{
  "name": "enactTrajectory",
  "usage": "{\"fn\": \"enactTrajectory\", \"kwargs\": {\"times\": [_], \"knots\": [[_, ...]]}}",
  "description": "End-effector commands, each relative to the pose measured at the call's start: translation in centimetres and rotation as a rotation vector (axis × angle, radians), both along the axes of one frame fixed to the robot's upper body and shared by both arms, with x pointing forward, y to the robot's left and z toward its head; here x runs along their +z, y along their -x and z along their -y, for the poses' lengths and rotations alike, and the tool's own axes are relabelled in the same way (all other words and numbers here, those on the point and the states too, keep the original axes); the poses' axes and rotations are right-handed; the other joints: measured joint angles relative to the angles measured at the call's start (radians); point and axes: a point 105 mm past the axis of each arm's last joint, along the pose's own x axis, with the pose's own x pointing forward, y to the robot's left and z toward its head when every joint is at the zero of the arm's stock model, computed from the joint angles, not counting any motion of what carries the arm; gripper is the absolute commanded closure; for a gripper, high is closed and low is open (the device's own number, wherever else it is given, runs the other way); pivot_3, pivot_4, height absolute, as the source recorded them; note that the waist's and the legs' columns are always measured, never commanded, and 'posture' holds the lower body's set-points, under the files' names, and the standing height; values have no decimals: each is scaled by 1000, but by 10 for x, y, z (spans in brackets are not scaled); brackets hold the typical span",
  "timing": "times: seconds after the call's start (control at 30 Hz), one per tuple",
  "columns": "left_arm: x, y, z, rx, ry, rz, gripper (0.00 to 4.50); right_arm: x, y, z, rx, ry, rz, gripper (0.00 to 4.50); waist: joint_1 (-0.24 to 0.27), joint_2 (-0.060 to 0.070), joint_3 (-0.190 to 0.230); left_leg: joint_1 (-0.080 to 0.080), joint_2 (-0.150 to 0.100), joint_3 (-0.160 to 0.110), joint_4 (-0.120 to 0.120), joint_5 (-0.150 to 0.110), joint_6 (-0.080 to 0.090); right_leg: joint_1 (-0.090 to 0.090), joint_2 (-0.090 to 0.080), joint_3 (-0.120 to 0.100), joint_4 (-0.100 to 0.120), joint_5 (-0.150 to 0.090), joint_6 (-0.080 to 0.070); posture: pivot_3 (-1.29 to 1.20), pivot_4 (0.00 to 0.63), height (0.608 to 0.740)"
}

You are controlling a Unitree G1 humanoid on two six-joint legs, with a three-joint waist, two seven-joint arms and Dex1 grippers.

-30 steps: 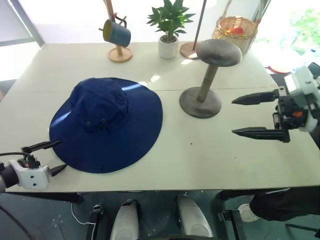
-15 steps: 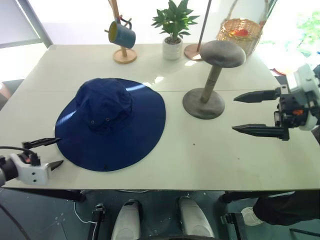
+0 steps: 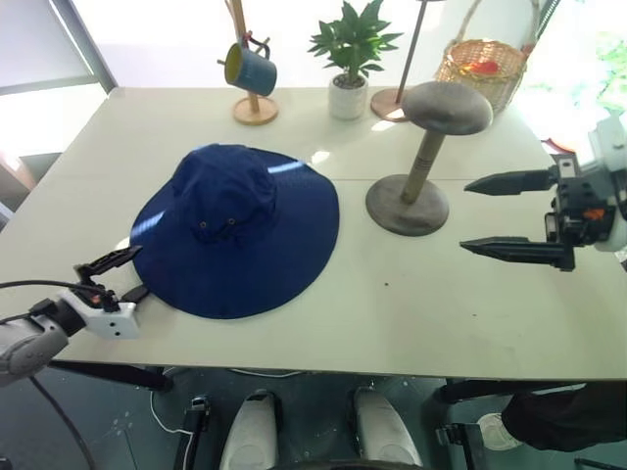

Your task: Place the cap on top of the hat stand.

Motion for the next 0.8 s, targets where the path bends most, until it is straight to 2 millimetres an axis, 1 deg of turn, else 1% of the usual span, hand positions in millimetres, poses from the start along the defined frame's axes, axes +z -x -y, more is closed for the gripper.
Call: {"fn": "enactTrajectory", "kwargs": {"times": [0.03,0.1,0.3,0.43,0.6,0.73,0.8], "knots": [[7,-14,24,-68,35,53,0,11,4,-4,14,0,58,104,1,0,0,0,0,0,0,0,0,0,0,0,0,0,0,0,150,740],[12,-23,36,-94,51,76,0,11,4,-5,15,-2,58,104,-1,-1,0,-1,0,0,0,0,0,0,0,0,0,0,0,0,150,740],[20,-45,59,-146,57,106,0,10,3,-6,12,-11,60,104,-10,-3,0,-1,0,0,-1,0,0,-1,1,0,-1,2,4,0,150,740],[23,-55,69,-165,47,119,0,8,3,-6,6,-15,61,104,-12,-4,1,-1,0,0,-1,0,0,-1,1,0,-2,2,5,0,150,740],[24,-71,90,-209,31,125,0,7,4,-7,-2,-23,66,104,-6,-5,1,-1,0,0,0,0,0,-1,1,0,-2,3,6,0,150,740],[20,-78,106,-247,20,113,0,7,4,-6,-15,-21,72,104,-5,-6,1,-2,0,0,0,0,0,-1,1,0,-3,3,6,0,150,740],[20,-79,109,-254,22,111,0,8,5,-4,-24,-20,74,104,-5,-7,1,-2,0,0,0,0,0,-1,1,0,-3,3,6,0,150,740]]}}
